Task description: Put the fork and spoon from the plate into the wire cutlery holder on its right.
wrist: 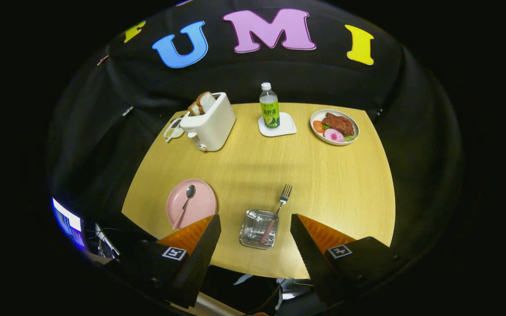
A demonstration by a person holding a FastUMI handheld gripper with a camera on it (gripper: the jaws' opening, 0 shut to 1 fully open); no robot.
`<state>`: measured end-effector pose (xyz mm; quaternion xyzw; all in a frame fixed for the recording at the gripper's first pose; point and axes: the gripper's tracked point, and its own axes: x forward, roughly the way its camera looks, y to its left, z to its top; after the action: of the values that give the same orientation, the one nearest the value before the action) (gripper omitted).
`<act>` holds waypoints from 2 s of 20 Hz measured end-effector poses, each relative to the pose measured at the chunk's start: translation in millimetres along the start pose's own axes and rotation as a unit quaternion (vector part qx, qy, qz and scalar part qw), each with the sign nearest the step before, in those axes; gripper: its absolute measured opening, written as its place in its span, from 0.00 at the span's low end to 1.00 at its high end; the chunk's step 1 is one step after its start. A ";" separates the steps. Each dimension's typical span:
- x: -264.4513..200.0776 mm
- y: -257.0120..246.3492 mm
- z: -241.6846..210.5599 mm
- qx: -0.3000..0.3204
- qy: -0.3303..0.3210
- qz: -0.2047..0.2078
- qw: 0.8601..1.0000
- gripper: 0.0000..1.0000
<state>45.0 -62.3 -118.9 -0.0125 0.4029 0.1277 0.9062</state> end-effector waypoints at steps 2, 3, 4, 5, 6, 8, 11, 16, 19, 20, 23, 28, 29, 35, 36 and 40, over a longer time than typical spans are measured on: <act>0.7 14.6 5.6 0.001 -0.038 -0.008 0.999 0.99; 2.7 23.4 6.7 0.000 -0.052 -0.007 0.999 0.99; 5.1 30.5 8.1 -0.002 -0.064 -0.009 0.998 1.00; 9.4 39.2 9.0 -0.009 -0.073 -0.009 0.997 1.00; 13.3 50.3 9.6 -0.017 -0.081 -0.008 0.997 0.99; 24.5 80.5 4.6 -0.032 -0.085 0.004 0.996 0.99; 47.6 135.1 -18.8 -0.046 -0.057 0.044 0.996 0.99; 103.2 200.9 -68.7 -0.060 0.032 0.082 0.994 0.99; 144.2 221.3 -101.7 -0.073 0.091 0.078 0.990 1.00; 156.0 227.4 -114.0 -0.071 0.111 0.078 0.988 1.00; 188.8 232.8 -144.7 -0.081 0.156 0.064 0.982 1.00; 217.3 225.7 -169.5 -0.076 0.205 0.030 0.975 1.00; 219.7 226.8 -171.0 -0.075 0.210 0.029 0.974 1.00; 229.4 237.8 -180.0 -0.088 0.231 0.026 0.969 0.69; 230.2 236.7 -183.7 -0.091 0.238 0.023 0.967 0.57; 232.2 226.9 -185.3 -0.089 0.251 0.007 0.964 0.24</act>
<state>4.7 185.3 -396.0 -0.1218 0.6046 0.1619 0.7703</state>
